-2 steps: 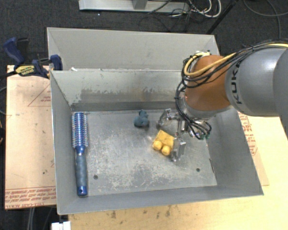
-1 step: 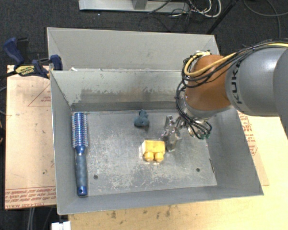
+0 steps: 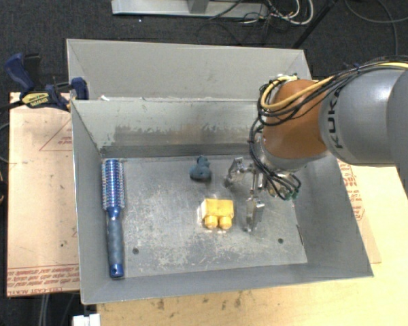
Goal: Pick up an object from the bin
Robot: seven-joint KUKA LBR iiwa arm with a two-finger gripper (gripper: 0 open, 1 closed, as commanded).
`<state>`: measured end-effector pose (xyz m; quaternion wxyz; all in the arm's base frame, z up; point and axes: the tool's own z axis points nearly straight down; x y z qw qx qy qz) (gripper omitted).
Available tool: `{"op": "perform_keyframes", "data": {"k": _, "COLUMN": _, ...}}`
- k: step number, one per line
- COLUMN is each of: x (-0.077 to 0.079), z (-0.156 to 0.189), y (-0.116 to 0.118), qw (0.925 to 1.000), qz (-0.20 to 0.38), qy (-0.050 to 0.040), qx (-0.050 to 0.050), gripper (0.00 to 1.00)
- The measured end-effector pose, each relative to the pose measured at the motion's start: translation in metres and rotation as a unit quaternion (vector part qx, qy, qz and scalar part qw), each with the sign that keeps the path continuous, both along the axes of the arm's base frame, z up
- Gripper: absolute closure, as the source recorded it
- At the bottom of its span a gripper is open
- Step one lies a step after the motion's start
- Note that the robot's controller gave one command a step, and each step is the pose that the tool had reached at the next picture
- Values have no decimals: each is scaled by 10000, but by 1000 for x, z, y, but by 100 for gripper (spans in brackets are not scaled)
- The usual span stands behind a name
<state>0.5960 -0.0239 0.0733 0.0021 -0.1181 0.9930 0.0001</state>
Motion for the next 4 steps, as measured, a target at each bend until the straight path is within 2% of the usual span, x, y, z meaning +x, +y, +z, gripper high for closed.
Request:
{"op": "perform_keyframes", "data": {"k": 1, "x": -45, "z": 11, "y": 61, "qw": 10000, "qz": -10, "qy": 25, "qx": 23, "gripper": 0}}
{"op": "perform_keyframes", "data": {"k": 2, "x": -44, "z": 10, "y": 56, "qw": 10000, "qz": -37, "qy": 11, "qx": 4, "gripper": 100}}
{"op": "perform_keyframes", "data": {"k": 3, "x": -39, "z": 122, "y": 40, "qw": 9993, "qz": 378, "qy": -36, "qx": -2, "gripper": 100}}
{"op": "perform_keyframes", "data": {"k": 4, "x": -49, "z": 165, "y": 9, "qw": 9793, "qz": 2023, "qy": -11, "qx": -13, "gripper": 100}}
